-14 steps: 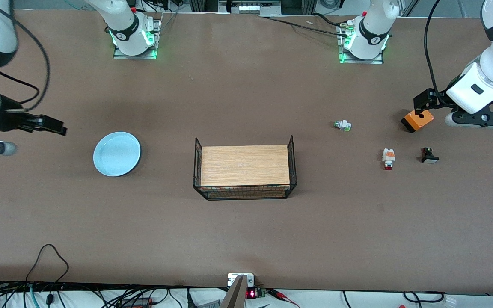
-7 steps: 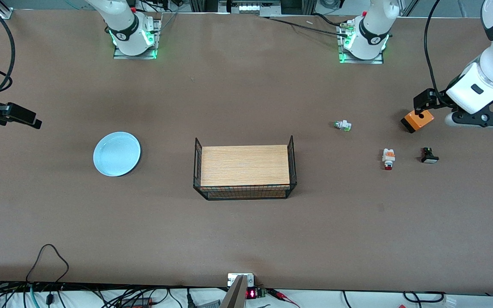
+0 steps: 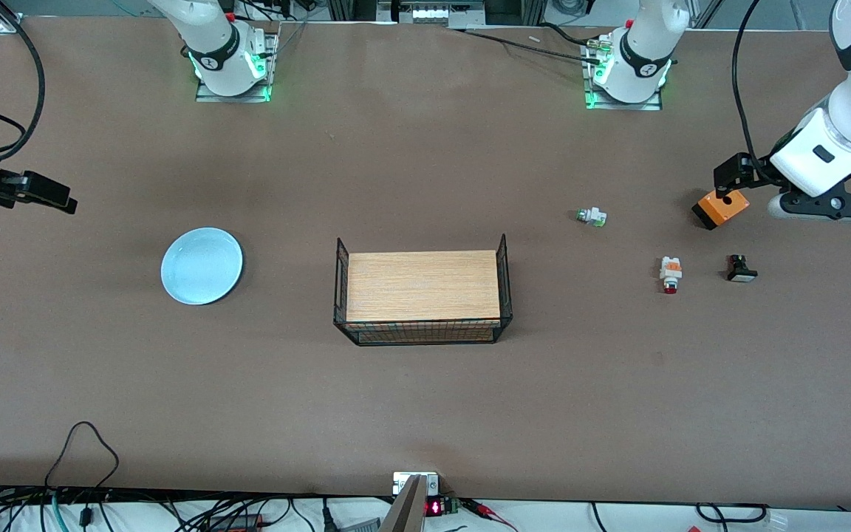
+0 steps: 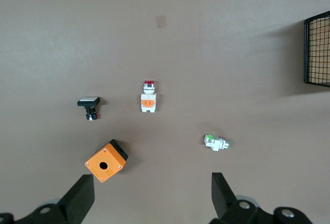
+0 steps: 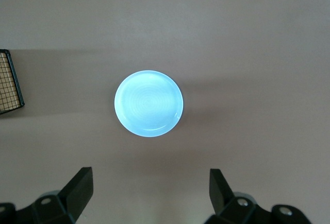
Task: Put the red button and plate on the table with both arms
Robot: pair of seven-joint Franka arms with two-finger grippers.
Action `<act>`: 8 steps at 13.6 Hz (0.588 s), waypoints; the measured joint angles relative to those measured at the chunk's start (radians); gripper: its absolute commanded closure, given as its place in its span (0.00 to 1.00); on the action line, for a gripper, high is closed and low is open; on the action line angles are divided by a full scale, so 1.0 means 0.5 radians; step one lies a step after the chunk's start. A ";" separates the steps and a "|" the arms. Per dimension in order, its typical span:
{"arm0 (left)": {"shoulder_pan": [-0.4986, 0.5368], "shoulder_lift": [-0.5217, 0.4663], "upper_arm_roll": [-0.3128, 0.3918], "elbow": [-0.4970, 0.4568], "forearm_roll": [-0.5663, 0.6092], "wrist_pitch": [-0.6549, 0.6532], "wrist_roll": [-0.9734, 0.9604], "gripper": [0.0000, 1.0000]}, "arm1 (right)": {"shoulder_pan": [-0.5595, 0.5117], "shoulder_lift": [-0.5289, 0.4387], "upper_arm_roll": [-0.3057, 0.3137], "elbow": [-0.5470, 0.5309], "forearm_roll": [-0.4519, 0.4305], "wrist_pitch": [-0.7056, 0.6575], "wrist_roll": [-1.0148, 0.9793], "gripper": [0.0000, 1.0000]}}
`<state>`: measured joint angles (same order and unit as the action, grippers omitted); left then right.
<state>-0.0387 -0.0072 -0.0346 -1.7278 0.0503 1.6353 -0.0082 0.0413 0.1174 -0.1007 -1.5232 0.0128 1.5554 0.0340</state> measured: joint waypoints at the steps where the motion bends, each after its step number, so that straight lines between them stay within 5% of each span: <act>1: 0.000 0.000 0.000 0.000 0.000 -0.002 0.000 0.00 | -0.005 -0.029 -0.001 -0.035 0.000 0.006 0.000 0.00; 8: 0.000 0.000 0.000 0.000 0.000 -0.025 0.000 0.00 | -0.009 -0.154 0.013 -0.120 -0.001 0.011 -0.043 0.00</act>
<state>-0.0387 -0.0072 -0.0346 -1.7278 0.0503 1.6230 -0.0082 0.0368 0.0404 -0.0944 -1.5835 0.0122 1.5608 0.0127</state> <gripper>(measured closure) 0.000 0.000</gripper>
